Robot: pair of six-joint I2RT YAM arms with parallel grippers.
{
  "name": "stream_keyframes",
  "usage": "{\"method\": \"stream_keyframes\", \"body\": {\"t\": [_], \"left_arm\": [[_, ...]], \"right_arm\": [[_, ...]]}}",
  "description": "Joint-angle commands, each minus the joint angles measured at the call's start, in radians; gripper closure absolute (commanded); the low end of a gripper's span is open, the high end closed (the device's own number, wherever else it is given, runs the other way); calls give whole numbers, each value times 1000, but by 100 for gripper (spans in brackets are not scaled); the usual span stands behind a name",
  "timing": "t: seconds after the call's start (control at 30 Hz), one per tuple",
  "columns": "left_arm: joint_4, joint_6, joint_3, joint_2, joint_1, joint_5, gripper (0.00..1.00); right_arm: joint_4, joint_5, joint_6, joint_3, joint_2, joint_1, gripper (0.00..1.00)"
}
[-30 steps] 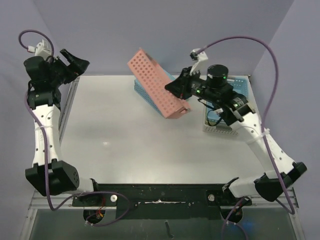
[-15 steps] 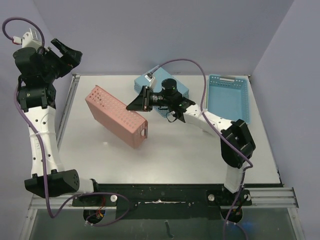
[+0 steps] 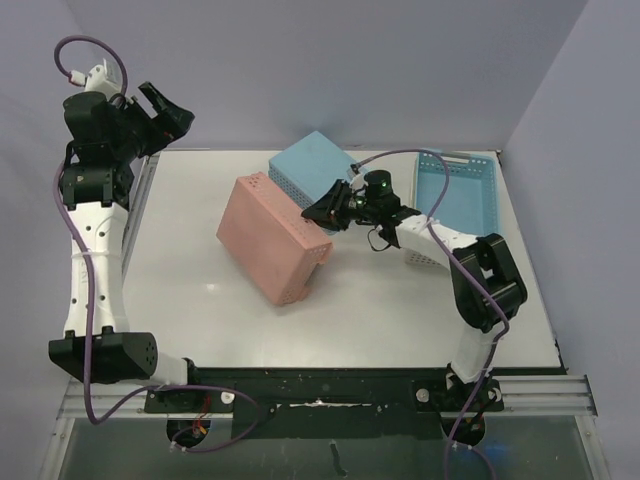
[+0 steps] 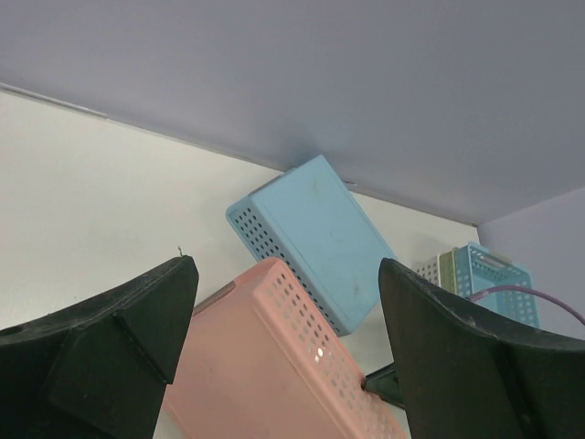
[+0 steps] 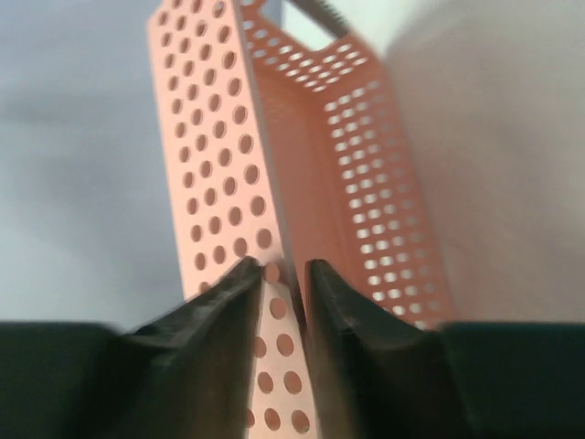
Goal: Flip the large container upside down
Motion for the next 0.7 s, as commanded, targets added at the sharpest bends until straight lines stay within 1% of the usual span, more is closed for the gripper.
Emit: {"method": "stream_keyframes", "body": {"t": [0.0, 0.03, 0.07, 0.13, 0.2, 0.27, 0.3, 0.43, 0.57, 0.67], "left_arm": [[24, 41, -17, 4, -43, -1, 19], [22, 46, -25, 7, -56, 0, 19], [18, 53, -31, 9, -71, 0, 19], [11, 69, -43, 15, -104, -3, 19], [2, 82, -58, 18, -152, -16, 19], [-4, 96, -76, 20, -198, -25, 18], [-6, 102, -85, 21, -223, -28, 18], [-7, 116, -119, 38, -327, -48, 18], [-14, 132, -156, 63, -436, -76, 18], [-4, 134, -213, 79, -507, -86, 18]], "right_arm": [[-285, 178, -187, 18, -85, -22, 62], [-351, 216, -224, 34, -96, -26, 53], [-396, 257, -272, 58, -101, -28, 47], [-474, 300, -341, 105, -114, -28, 37], [-562, 364, -419, 164, -133, -29, 31], [-647, 446, -494, 215, -158, -31, 27], [-689, 488, -526, 239, -174, -33, 23], [-848, 671, -652, 295, -238, -57, 18], [-934, 830, -746, 282, -329, -124, 14], [-960, 890, -792, 250, -373, -190, 12]]}}
